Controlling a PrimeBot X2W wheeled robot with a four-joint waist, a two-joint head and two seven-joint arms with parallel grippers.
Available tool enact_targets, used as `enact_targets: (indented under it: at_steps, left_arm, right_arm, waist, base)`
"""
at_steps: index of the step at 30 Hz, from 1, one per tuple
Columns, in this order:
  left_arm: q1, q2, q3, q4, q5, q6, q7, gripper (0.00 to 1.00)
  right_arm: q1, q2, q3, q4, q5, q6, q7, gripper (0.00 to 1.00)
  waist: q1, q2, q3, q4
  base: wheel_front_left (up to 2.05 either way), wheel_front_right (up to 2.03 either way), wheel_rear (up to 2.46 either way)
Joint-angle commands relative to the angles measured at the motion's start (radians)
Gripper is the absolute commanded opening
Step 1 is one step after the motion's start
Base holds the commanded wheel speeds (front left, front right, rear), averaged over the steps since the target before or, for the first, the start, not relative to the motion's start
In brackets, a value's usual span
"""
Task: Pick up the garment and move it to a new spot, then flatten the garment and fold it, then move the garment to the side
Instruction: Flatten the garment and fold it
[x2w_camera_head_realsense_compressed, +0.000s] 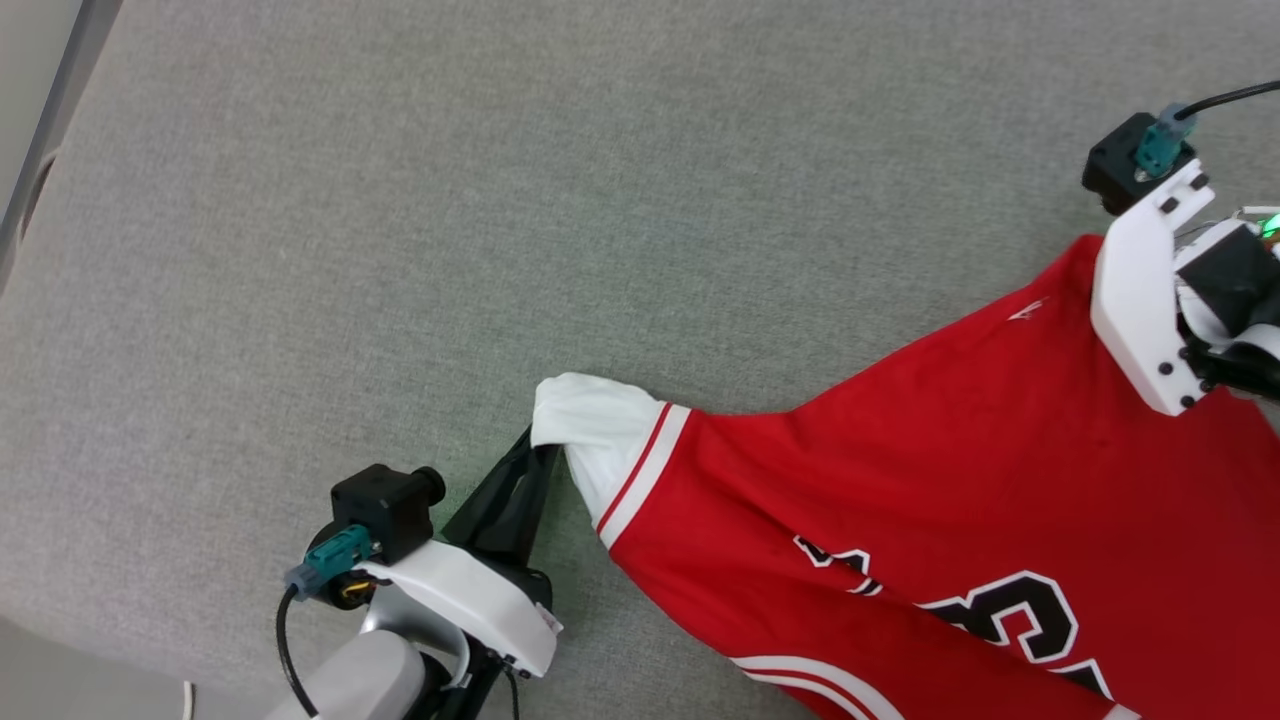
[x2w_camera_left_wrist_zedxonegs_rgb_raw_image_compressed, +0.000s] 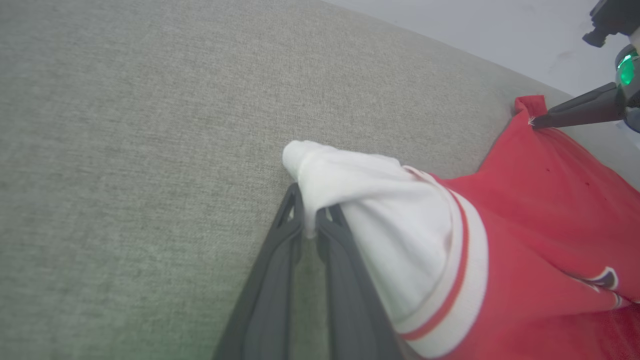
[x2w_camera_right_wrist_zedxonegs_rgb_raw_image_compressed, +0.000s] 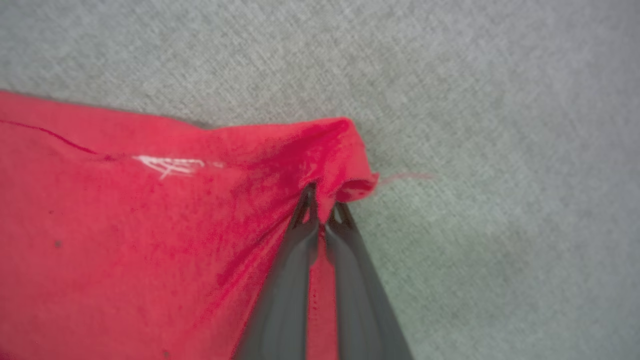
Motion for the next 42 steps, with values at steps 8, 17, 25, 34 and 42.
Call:
enact_targets:
  at_steps: [8, 17, 25, 34, 42]
  left_arm:
    - [0.019, 0.072, 0.034, -0.043, 0.006, 0.026, 0.006, 0.00]
    - [-0.060, 0.169, 0.099, -0.159, 0.030, 0.062, 0.045, 0.00]
    - [-0.264, 0.245, 0.172, -0.270, 0.056, 0.066, 0.135, 0.00]
    - [-0.610, 0.256, 0.210, -0.276, 0.078, 0.017, 0.261, 0.00]
    - [-0.984, 0.225, 0.202, -0.144, 0.112, -0.064, 0.367, 0.00]
  right_arm:
    - [-0.033, 0.063, -0.030, 0.016, 0.022, -0.001, -0.251, 0.00]
    - [-0.039, 0.092, -0.129, 0.023, 0.013, -0.001, -0.416, 0.00]
    - [-0.078, 0.114, -0.281, -0.015, -0.022, -0.001, -0.508, 0.00]
    - [-0.195, 0.160, -0.451, -0.103, -0.108, -0.001, -0.501, 0.00]
    - [-0.436, 0.209, -0.548, -0.090, -0.214, -0.001, -0.439, 0.00]
  waist:
    - [0.0000, -0.0001, -0.124, -0.095]
    - [0.0000, -0.0001, -0.196, -0.159]
    - [0.0000, -0.0001, -0.213, -0.195]
    - [0.0000, -0.0001, -0.133, -0.221]
    - [0.0000, -0.0001, 0.022, -0.218]
  base:
    - [0.00, 0.00, 0.00]
    - [0.00, 0.00, 0.00]
    - [0.00, 0.00, 0.00]
    - [0.00, 0.00, 0.00]
    - [0.00, 0.00, 0.00]
